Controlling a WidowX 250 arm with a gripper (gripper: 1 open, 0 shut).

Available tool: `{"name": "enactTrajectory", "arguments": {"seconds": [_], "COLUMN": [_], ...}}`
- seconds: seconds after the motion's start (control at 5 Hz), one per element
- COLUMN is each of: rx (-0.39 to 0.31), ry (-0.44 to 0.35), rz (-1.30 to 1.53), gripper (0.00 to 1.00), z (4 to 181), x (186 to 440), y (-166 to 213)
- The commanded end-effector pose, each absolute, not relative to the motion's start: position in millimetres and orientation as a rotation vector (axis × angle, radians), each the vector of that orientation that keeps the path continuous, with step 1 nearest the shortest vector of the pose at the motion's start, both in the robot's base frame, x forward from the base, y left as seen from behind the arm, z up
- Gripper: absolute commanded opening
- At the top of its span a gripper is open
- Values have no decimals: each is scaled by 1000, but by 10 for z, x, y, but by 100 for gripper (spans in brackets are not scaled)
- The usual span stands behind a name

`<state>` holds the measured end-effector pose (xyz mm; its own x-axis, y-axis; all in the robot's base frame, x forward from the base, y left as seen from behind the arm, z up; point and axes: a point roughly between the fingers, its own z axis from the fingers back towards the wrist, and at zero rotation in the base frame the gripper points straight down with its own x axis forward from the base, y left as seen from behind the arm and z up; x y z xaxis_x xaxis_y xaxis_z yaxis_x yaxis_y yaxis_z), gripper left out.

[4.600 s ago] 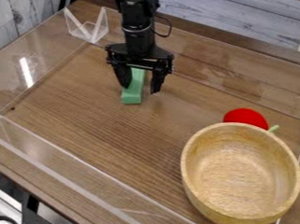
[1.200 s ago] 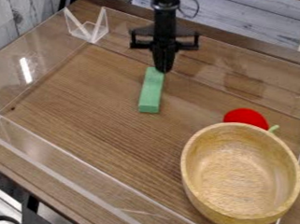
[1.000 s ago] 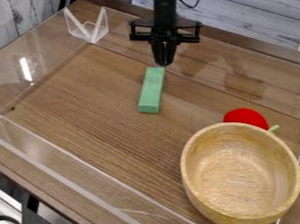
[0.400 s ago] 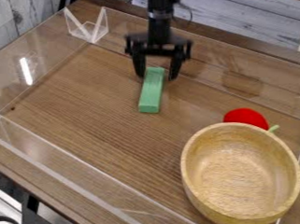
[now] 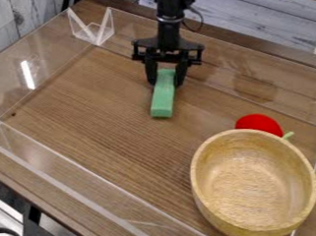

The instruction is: Put the green block in the brown bowl

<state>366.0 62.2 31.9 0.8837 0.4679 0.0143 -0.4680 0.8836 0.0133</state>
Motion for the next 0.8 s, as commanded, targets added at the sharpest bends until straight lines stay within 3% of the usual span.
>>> {"name": "enactTrajectory", "arguments": {"seconds": [0.0,0.4,0.6], "rx": [-13,-37,-53], "ry": [-112,-153,-193], "rz": [440,390,304], "gripper": [0,0,0], "z": [760,1061,1350], "x": [3784,3738,3658], "y": [619,530,549]}}
